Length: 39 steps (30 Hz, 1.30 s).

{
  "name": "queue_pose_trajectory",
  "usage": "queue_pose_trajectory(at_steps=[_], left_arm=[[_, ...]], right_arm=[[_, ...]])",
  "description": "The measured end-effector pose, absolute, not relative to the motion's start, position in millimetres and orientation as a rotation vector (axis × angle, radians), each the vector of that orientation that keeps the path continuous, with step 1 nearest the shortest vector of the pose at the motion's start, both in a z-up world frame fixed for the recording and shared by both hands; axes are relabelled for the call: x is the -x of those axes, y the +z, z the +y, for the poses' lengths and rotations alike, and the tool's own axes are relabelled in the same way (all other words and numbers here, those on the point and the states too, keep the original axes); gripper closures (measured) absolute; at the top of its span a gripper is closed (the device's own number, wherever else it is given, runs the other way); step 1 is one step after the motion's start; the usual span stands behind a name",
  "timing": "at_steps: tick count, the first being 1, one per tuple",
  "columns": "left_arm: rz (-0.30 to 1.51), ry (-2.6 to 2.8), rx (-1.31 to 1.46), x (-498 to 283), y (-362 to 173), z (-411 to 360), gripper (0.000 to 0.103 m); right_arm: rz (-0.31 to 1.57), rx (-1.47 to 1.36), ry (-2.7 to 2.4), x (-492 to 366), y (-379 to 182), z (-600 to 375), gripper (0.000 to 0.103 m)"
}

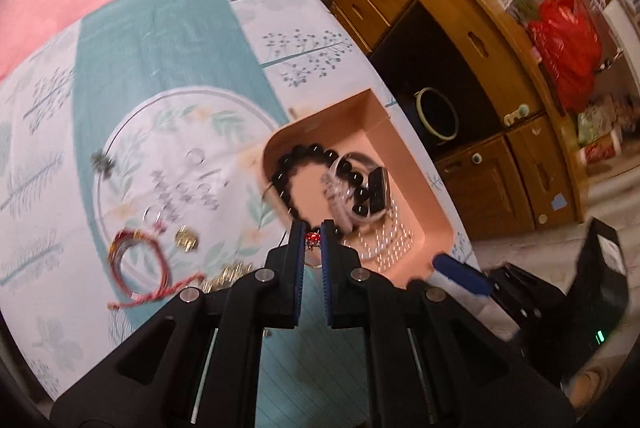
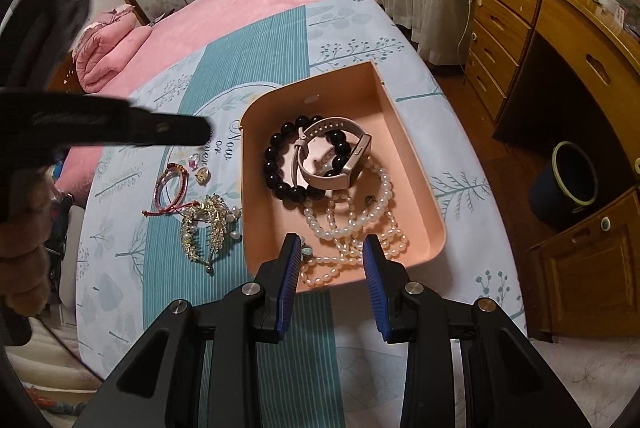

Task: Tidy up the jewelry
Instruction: 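Carry the hoop earring into the peach box and open the left tool, then move left tool to the silver flower brooch while right tool moves to the gold coin pendant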

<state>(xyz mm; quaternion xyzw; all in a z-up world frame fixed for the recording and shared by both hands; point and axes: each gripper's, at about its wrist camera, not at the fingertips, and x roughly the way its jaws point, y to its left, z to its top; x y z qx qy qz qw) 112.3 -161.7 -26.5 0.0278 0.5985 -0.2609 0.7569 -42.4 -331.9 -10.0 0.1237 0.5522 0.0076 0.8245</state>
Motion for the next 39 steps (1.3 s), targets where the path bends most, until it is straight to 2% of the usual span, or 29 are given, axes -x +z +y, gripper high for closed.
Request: queue_pose_trajectory(at_steps=[11,19,21,22,24,32,39], left_arm=[[1.309,-0.506,-0.219,-138.9,-65.6,-208.4,0.097],[1.313,-0.515,-0.277,-131.8,-69.7,-220.5,0.096],[1.338,-0.531,-0.254,-127.1,-69.2,-217.5,0.091],[1.348,-0.533,-0.245,-124.8,-69.6,-215.3,0.079],[1.356,-0.537,-0.226,-118.3,-69.0,-209.7,0.063],[1.289,-0.515,-0.129,-101.8,-40.9,-163.7,0.061],[1.266,-0.366,-0.071,-110.9,-28.3,-74.4,0.061]], right_arm=[[1.187,-0.232,-0.017,26.0,-13.9,-338.4,0.071],[1.205,-0.232,0.005,29.1,-16.5,-334.8,0.071],[1.205,-0.227,0.014,29.9,-15.3,-333.0,0.071],[1.202,-0.222,0.018,30.7,-14.7,-331.7,0.071],[1.204,-0.217,0.022,31.7,-14.0,-329.5,0.071],[1.21,-0.18,0.051,27.8,-6.2,-314.8,0.071],[1.175,-0.159,0.111,5.9,10.5,-285.6,0.071]])
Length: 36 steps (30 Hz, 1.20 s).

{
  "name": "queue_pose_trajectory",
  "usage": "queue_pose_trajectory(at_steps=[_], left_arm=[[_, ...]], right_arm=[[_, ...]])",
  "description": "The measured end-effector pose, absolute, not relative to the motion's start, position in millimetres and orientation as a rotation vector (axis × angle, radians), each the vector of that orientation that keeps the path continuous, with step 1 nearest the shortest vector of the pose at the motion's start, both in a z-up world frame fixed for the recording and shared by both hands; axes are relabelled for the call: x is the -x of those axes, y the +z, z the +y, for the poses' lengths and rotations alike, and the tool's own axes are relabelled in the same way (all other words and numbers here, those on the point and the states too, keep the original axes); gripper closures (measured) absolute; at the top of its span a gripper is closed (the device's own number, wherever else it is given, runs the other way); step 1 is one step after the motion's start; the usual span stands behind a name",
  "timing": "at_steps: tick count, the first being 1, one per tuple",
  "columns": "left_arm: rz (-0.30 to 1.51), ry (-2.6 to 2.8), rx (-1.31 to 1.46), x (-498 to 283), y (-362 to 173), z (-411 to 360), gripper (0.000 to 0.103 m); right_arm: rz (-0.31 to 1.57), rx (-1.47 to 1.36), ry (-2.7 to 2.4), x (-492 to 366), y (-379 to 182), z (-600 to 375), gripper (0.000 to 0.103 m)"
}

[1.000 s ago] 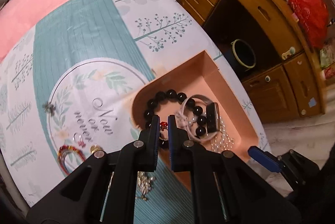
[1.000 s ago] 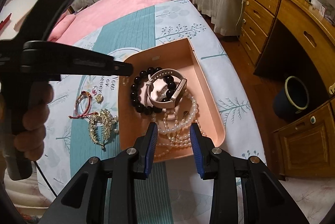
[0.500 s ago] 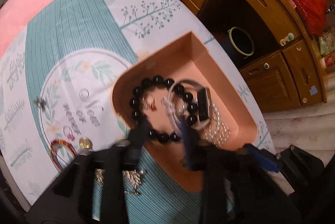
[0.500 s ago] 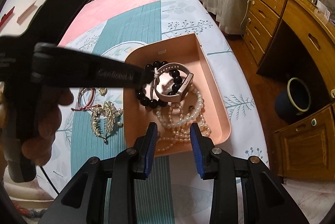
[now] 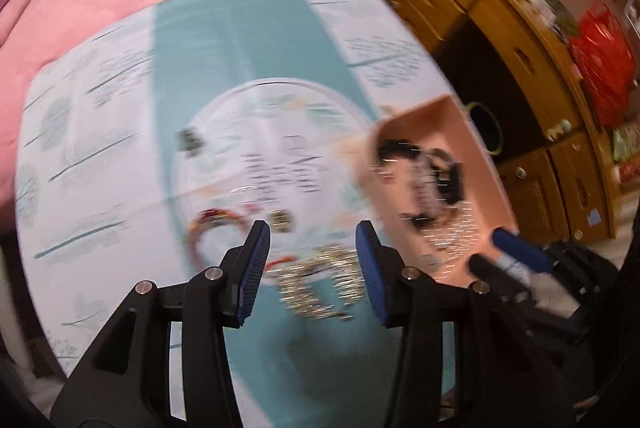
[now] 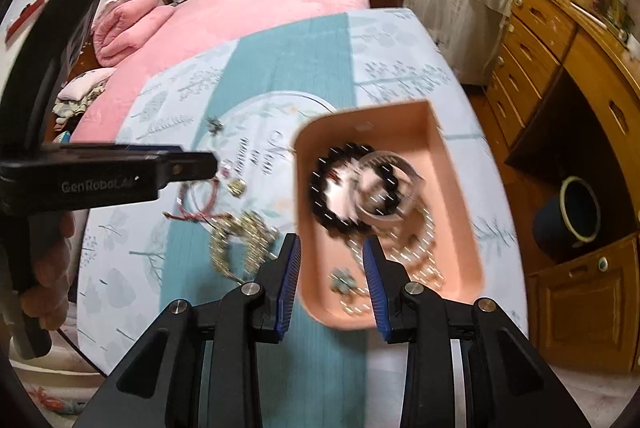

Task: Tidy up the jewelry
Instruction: 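Move left tool to the silver flower brooch while right tool moves to the gold coin pendant, then grasp the silver flower brooch with left tool while right tool grasps the gold coin pendant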

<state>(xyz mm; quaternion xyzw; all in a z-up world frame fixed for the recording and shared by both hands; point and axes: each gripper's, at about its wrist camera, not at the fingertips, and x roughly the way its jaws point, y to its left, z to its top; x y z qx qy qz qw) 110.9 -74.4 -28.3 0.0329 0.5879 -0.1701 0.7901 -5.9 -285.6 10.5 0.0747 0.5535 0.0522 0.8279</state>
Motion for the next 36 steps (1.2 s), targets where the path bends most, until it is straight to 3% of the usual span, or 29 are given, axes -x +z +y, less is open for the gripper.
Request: queue_pose_trajectory(at_steps=[12,23,36], left_arm=[[1.283,-0.223,-0.098,-143.9,-50.0,19.9,0.061],[1.303,-0.332,-0.182,-191.6,-75.4,4.1,0.061],[1.339,-0.386,-0.164,-218.2,-104.3,-9.3,0.061]], right_arm=[[1.207,-0.155,0.218,-41.1,4.5,-215.4,0.071],[1.309,-0.213,0.214,-81.9,-51.8,-175.7,0.071],[1.349,-0.053,0.177,-108.8,-91.9,-137.5,0.073]])
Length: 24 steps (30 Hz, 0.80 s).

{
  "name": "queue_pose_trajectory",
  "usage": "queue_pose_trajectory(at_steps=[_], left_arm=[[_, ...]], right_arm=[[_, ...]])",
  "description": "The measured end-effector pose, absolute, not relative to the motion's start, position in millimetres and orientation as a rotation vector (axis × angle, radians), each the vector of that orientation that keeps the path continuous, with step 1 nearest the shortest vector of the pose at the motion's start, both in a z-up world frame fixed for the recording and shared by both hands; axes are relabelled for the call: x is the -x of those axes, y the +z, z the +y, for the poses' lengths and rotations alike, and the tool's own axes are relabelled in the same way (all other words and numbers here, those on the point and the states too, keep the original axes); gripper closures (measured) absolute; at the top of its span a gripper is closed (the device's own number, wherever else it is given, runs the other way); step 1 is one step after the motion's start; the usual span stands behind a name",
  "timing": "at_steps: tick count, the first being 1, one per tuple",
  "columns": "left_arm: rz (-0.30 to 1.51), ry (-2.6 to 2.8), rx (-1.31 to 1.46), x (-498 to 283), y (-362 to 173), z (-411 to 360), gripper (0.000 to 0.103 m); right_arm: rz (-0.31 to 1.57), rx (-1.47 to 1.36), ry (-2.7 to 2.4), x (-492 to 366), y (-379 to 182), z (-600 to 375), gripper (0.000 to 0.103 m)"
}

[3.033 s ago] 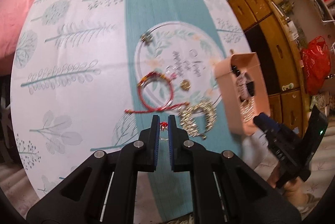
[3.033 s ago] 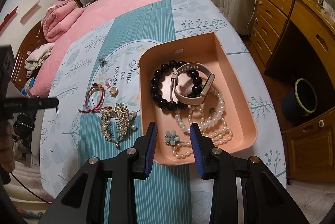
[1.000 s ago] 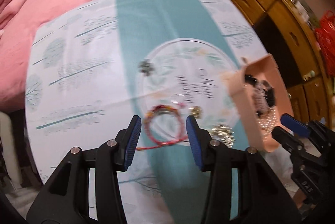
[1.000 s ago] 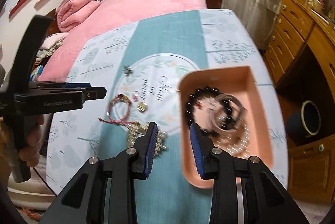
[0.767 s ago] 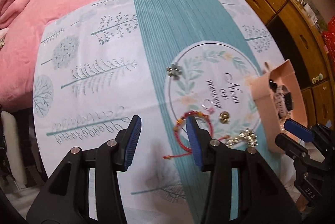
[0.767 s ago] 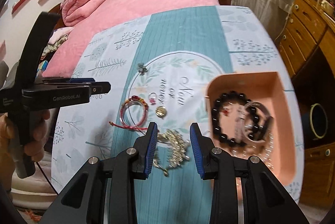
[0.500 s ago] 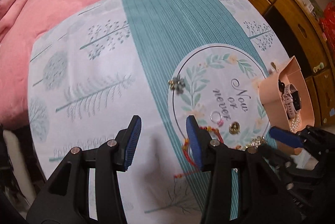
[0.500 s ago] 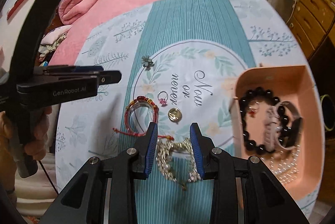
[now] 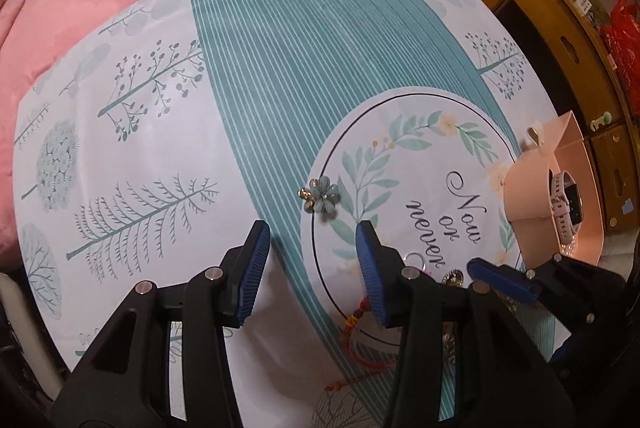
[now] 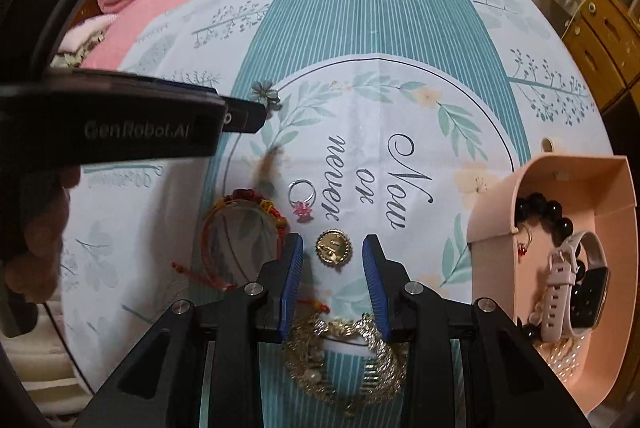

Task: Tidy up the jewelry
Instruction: 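Grasp the silver flower brooch with left tool while right tool grasps the gold coin pendant, then carry brooch and coin pendant into the peach box and open both tools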

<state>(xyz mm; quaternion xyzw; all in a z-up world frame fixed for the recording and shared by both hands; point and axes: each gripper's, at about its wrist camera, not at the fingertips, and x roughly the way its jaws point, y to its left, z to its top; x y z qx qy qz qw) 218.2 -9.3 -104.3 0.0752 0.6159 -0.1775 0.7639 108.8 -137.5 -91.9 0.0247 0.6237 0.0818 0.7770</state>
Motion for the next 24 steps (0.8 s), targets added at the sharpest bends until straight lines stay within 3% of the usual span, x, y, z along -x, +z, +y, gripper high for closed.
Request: queue_pose_trajectory(at_steps=[7,14,21,24], left_arm=[[1.348,-0.362,-0.135,-226.0,-112.3,-12.9,0.061],[1.333,-0.309,-0.124,-232.8,-117.4,-18.5,0.063],[1.315,-0.26,-0.153,-237.9,-119.6,-25.8,0.085],[1.313,-0.254,-0.146,-237.0,-118.4,-25.1,0.086]], right_arm=[[1.322,0.042,0.168,-110.8,-95.2,-128.8,0.085],[1.325,-0.004,0.175,-108.1,-92.5,-140.5,0.085],[1.317,-0.038,0.182,-102.1,-87.0,-152.3,0.085],[1.305,-0.049,0.189,-98.5,-81.6,-154.8,0.085]])
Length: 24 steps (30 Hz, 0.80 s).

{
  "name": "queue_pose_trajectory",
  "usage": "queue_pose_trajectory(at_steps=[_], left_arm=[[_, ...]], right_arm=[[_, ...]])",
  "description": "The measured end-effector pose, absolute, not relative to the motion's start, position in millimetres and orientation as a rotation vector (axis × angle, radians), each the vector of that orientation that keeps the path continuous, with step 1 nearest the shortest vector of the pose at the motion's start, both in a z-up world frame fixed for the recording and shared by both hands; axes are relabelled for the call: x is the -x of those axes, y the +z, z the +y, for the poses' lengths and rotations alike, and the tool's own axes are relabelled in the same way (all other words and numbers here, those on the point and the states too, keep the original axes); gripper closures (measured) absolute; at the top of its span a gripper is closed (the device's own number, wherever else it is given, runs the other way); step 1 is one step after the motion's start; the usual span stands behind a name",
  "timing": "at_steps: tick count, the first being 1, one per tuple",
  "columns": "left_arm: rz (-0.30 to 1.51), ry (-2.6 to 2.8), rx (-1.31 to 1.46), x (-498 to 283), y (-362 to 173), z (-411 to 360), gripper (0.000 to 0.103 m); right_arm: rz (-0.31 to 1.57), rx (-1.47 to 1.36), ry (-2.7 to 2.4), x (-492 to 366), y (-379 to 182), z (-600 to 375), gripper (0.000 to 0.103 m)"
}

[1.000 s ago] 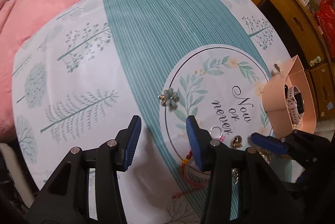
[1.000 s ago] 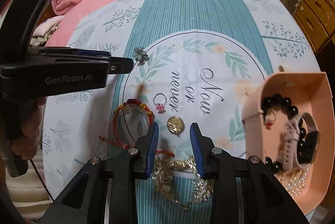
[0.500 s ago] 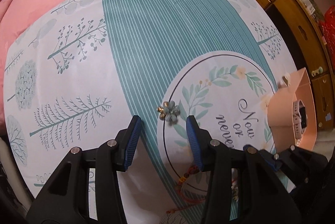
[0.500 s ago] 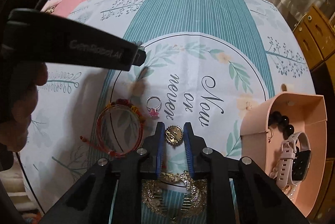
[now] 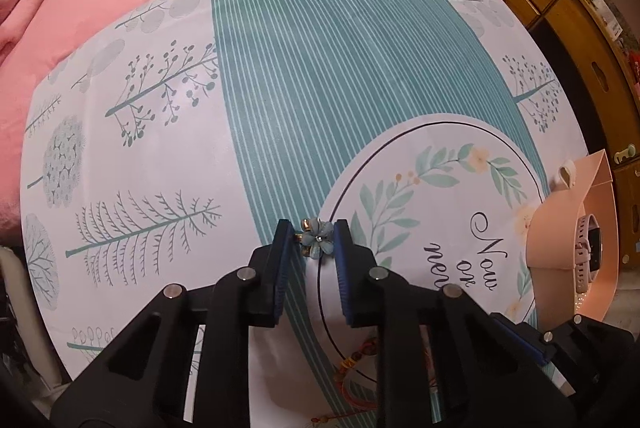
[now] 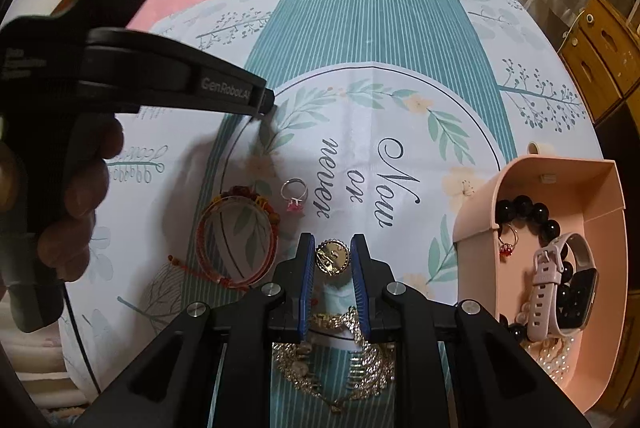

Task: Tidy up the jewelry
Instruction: 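Carry brooch and coin pendant into the peach box and open both tools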

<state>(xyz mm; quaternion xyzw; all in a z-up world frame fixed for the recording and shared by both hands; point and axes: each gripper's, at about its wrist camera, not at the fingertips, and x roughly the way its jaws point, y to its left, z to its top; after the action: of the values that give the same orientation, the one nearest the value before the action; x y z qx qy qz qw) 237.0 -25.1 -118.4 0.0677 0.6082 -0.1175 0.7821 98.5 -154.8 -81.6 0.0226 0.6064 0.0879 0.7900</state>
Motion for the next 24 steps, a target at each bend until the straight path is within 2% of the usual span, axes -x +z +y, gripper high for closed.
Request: queue_pose_trajectory(at_steps=[1,8,14,24], left_arm=[[1.306,-0.251,-0.148,-235.5,-116.8,-24.0,0.089],[1.276,-0.238,-0.17,-223.7,-98.0,-23.2,0.089],[1.241,-0.271,-0.169,-198.2,-61.2,-29.5,0.089],[1.188,-0.448,-0.203,-133.7,-15.9,-109.4,0.089]], right_arm=[[1.299,-0.054,0.192,-96.8,-79.0,-156.0,0.085],[1.262,-0.074,0.208,-86.0,-56.9,-162.0,0.085],[1.215,-0.094,0.205,-72.1,-27.8,-179.1,0.085],[1.184,-0.136,0.095,-22.4,4.0,-252.7,0.085]])
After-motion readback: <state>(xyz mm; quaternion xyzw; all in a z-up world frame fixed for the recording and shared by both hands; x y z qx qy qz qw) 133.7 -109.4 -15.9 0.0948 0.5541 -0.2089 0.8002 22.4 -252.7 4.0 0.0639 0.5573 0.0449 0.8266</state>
